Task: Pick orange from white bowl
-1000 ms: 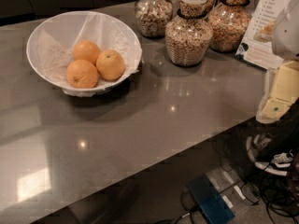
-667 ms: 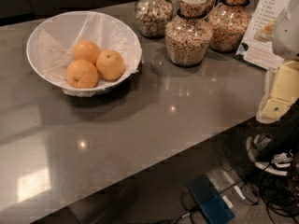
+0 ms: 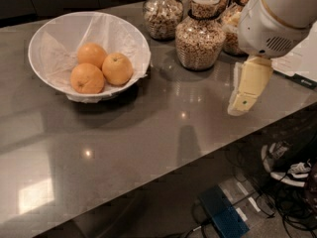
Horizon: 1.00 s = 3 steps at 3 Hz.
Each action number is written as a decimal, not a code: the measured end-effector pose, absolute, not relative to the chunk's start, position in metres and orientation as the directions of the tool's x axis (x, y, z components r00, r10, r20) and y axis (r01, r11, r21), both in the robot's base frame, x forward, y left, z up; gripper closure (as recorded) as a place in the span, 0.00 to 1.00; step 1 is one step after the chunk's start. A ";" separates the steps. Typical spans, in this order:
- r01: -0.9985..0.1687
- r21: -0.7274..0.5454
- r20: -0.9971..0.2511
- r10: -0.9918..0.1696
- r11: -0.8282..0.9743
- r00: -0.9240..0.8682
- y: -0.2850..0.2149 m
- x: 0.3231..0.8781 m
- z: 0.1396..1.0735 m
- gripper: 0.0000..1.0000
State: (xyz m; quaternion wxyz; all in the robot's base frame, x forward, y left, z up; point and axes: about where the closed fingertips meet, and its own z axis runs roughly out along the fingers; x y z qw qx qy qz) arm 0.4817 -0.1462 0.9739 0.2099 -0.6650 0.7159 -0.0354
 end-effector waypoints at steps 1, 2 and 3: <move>-0.928 -0.372 -0.306 -0.947 0.028 0.094 -0.102 0.511 0.979 0.00; -0.928 -0.372 -0.306 -0.947 0.028 0.094 -0.102 0.511 0.979 0.00; -0.923 -0.384 -0.327 -0.940 0.036 0.099 -0.096 0.515 0.978 0.00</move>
Offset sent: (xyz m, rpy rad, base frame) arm 0.0225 0.0347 0.0036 0.0441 -0.0370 0.0881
